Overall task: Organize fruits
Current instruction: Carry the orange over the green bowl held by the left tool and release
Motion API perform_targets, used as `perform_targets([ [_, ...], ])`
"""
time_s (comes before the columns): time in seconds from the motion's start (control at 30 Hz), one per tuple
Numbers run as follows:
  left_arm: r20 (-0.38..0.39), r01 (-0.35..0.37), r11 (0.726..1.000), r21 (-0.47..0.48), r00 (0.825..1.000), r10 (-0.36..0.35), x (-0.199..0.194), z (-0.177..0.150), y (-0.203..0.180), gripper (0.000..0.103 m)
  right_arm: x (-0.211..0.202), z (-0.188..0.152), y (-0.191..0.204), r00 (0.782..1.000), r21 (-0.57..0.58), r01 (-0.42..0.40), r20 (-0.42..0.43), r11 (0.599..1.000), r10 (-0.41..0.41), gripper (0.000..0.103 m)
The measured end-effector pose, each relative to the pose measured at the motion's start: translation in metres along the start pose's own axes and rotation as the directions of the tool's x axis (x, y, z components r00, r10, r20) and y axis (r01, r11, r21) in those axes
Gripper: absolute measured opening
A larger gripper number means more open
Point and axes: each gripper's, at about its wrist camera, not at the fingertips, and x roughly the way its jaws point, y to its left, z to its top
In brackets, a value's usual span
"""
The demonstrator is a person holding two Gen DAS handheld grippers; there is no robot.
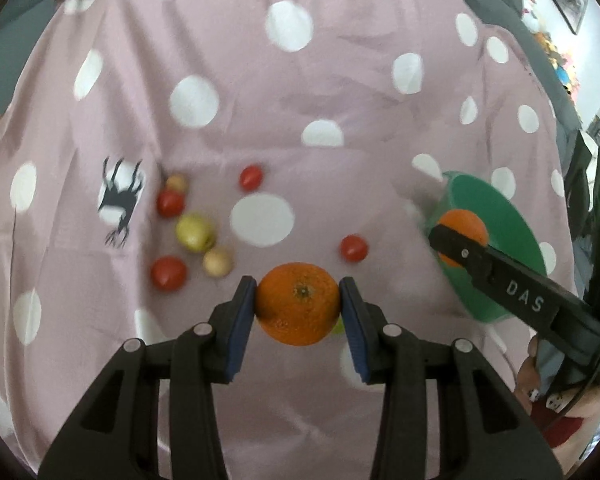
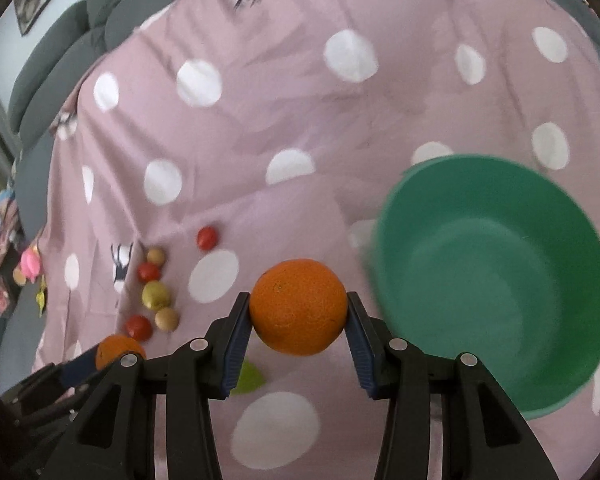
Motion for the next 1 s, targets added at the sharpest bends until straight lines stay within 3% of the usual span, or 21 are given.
perform_targets([
  [0.17,0.040,0.015,0.998,0.066,0.999,-0.018,0.004,0.014,-0.030,0.042,-0.016,0.005,-0.023,0.998,0.038,0.025,0.050,0.999,-0.027,0.047],
  [0.53,0.051,0.105,0.985,0.140,0.992,-0.113,0.021,0.037,-0.093,0.042,-0.047,0.008,-0.086,0.985,0.203,0.089,0.130,0.975,-0.117,0.047],
  [1.0,0.005,0.139,0.970,0.197,0.990,-0.143,0.050,0.041,-0.140,0.042,-0.050,0.004,-0.126,0.978,0.320,0.116,0.126,0.940,-0.163,0.047],
])
